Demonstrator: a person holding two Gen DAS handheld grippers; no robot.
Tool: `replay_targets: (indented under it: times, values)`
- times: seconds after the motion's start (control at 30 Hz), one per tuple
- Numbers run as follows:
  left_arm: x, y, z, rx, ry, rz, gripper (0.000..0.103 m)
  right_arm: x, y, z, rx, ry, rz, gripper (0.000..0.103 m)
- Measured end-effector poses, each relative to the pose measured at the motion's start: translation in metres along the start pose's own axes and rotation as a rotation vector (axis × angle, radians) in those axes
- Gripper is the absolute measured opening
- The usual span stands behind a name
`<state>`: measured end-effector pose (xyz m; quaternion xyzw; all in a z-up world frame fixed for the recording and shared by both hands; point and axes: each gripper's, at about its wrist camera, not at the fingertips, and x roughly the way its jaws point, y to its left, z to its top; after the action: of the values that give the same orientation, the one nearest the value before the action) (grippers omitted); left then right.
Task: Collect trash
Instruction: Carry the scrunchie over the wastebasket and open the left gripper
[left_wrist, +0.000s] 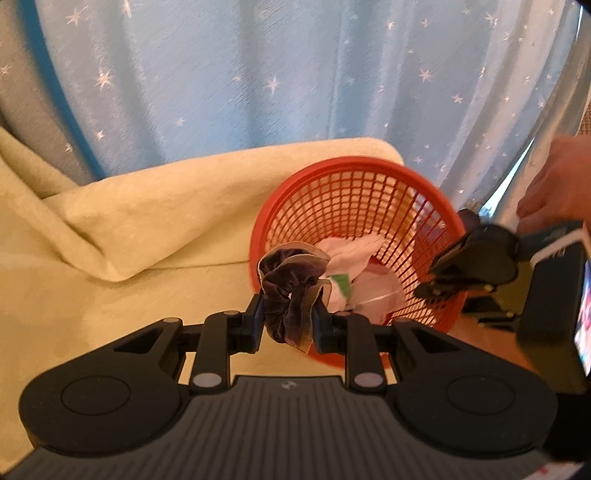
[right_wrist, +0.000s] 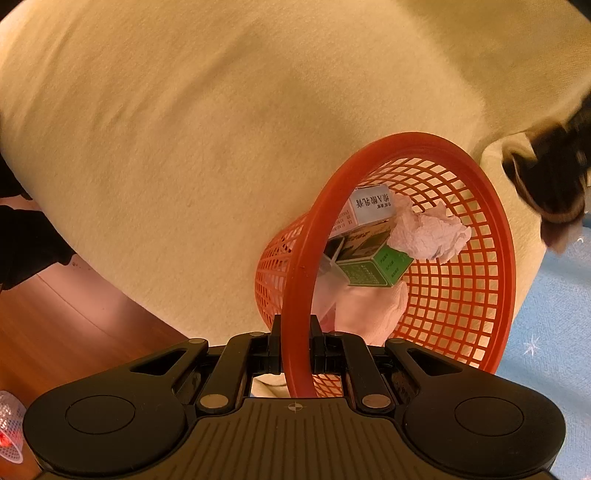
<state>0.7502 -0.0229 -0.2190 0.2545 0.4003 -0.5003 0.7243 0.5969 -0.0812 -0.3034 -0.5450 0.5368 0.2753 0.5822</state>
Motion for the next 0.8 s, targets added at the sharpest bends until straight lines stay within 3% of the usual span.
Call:
replay_targets:
  times: [0.5,0.63,0.8]
  values:
    - [0.017,-0.03,0.043,0.049,-0.041,-0.139,0.022,-0.002,0.002,-0.002,0.015,-0.007,0.0,0.006]
    - [0.027,-0.036,0.05,0.032,-0.044,-0.18,0.042,-0.001,0.0,-0.003,0.022,-0.009,0.001,0.006]
    - [0.026,-0.034,0.054,0.013,-0.056,-0.178,0.042,-0.001,0.001,-0.004,0.026,-0.013,0.002,0.006]
